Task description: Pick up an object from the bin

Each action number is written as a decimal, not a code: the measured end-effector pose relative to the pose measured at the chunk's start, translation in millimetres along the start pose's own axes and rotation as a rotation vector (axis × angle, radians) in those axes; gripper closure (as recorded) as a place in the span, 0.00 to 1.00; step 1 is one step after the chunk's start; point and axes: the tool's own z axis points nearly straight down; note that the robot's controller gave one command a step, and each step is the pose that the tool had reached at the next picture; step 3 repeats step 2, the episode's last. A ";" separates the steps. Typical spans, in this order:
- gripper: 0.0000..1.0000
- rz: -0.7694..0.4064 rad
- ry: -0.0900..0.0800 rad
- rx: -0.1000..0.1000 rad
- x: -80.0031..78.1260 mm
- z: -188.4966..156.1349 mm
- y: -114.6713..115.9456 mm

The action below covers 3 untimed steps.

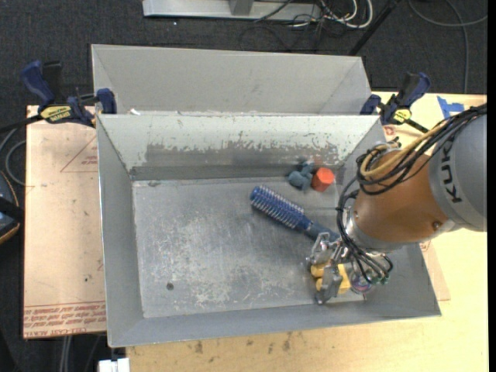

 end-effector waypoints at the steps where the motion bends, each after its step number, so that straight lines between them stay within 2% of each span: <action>1: 1.00 0.040 0.012 0.001 -2.0 -124.3 0.1; 2: 1.00 0.041 0.013 0.001 -8.8 -176.9 -15.3; 3: 1.00 0.041 0.013 0.001 -8.8 -176.9 -15.3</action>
Offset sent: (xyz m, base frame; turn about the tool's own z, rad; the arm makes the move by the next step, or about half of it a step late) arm -0.0031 -0.0003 0.1201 0.0404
